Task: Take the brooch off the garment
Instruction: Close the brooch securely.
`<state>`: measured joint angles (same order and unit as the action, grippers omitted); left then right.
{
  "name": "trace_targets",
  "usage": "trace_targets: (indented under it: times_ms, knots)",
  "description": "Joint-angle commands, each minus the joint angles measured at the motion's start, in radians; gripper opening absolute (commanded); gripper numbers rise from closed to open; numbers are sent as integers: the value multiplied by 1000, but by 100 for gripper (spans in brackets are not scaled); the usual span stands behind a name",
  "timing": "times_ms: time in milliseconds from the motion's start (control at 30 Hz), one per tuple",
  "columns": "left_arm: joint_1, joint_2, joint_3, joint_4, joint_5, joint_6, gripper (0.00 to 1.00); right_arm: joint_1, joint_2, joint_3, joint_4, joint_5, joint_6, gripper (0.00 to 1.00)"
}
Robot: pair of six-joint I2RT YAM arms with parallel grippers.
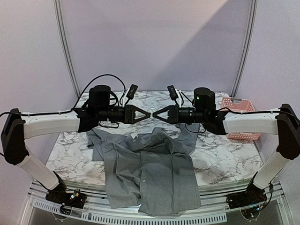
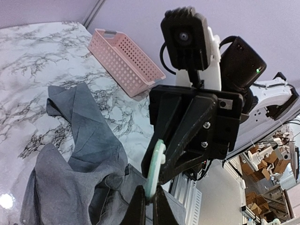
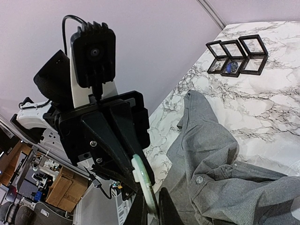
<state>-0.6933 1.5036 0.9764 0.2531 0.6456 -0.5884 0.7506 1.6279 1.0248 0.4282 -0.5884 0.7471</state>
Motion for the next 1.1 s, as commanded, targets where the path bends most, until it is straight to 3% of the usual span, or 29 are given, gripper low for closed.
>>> trace_targets:
  times_ms: [0,500,833,1067]
  knots:
    - [22,-54,-27,-11,42,2,0,-79,-11,-41,-54,194,17,0]
    - [41,-11,-27,0,39,-33,0,-80,-38,-71,70,3,-79,0]
    - [48,4,-33,11,38,-49,0,-76,-69,-97,102,6,-103,2]
    - [51,6,-35,13,37,-53,0,-77,-69,-100,100,7,-105,8]
